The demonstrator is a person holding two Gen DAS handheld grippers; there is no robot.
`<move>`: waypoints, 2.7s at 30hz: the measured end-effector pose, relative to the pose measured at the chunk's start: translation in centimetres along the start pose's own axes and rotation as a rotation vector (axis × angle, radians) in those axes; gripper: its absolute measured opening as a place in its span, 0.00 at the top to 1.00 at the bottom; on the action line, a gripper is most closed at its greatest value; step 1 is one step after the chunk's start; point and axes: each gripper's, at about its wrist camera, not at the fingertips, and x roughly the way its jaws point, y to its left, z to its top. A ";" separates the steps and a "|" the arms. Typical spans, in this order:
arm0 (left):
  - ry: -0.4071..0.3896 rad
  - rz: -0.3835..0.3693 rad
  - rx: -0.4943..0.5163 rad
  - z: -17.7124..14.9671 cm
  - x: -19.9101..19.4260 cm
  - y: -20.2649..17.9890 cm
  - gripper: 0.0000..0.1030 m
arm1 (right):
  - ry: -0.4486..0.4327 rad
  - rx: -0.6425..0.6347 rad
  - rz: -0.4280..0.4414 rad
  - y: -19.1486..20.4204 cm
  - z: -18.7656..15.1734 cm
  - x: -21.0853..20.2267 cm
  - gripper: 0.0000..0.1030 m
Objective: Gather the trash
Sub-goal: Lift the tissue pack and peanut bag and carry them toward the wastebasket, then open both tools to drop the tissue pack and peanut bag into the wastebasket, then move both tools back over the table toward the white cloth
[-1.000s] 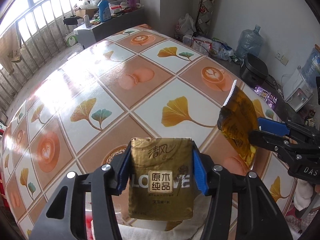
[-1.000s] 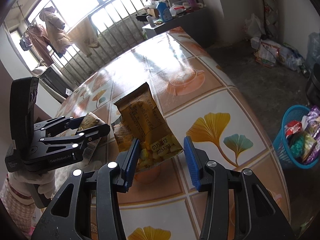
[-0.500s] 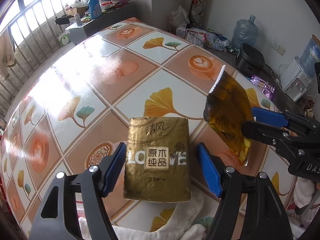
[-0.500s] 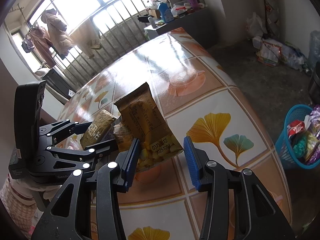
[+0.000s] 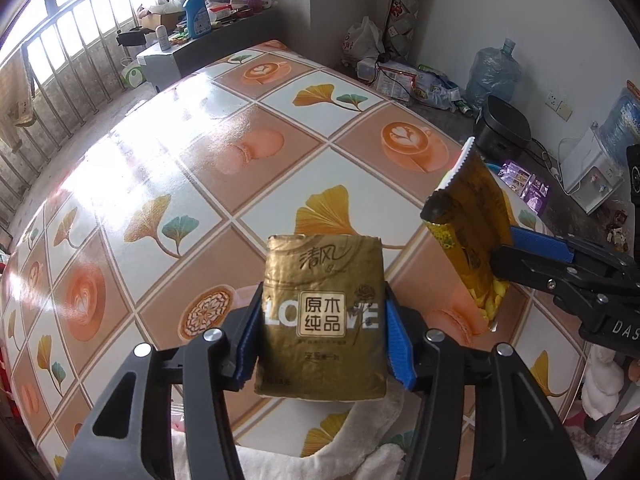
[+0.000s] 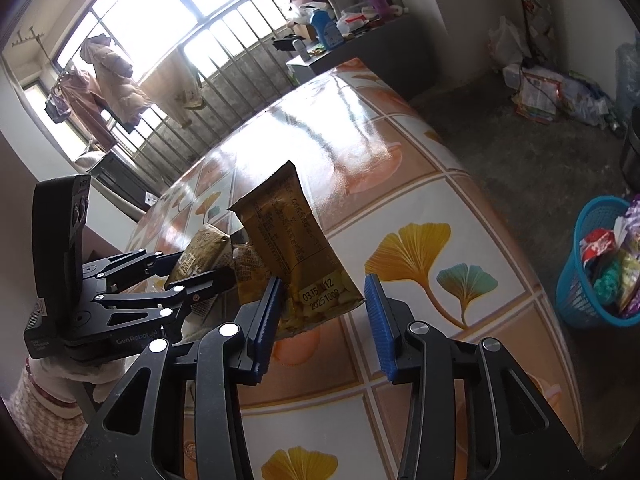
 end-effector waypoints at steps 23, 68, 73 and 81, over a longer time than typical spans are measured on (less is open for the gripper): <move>-0.238 -0.070 0.037 3.6 -8.2 -4.8 0.50 | -0.180 0.039 0.040 -1.7 1.9 -6.2 0.62; 0.002 -0.458 0.255 19.0 14.1 -30.5 0.25 | -0.259 0.897 -0.371 -35.1 -6.0 -7.4 0.38; -0.090 -0.455 0.248 18.4 9.4 -27.0 0.25 | -0.341 0.772 -0.372 -31.0 -3.5 -9.7 0.38; -0.303 -0.362 0.164 16.5 0.2 -17.2 0.25 | -0.406 0.555 -0.271 -22.9 0.3 -11.3 0.31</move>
